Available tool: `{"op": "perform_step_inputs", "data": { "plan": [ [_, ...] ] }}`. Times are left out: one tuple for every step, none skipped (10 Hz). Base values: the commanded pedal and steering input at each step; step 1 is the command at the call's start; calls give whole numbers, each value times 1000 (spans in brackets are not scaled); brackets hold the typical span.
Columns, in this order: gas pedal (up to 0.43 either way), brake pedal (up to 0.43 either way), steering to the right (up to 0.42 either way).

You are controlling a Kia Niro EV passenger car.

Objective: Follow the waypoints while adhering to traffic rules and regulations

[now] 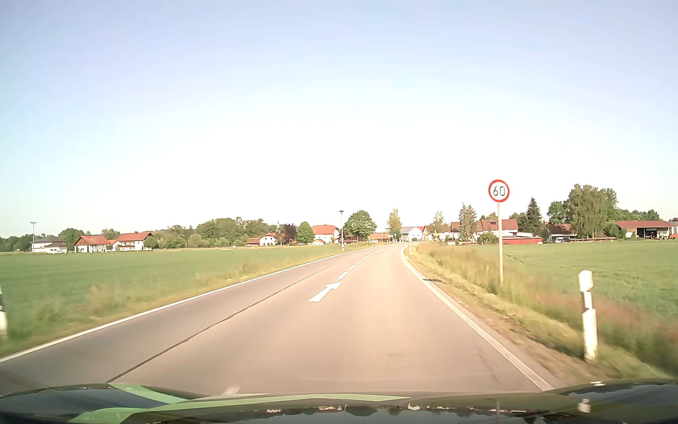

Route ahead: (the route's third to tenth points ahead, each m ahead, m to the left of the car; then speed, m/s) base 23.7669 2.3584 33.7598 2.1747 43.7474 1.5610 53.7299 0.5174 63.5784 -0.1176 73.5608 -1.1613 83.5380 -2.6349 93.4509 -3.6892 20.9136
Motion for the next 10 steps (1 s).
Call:
{"op": "perform_step_inputs", "data": {
  "plan": [
    [0, 6, 10],
    [0, 12, 10],
    [0, 18, 10],
    [0, 30, 10],
    [0, 61, 9],
    [0, 79, 9],
    [0, 104, 9],
    [0, 116, 9],
    [0, 116, 9],
    [0, 116, 9]
  ]
}}
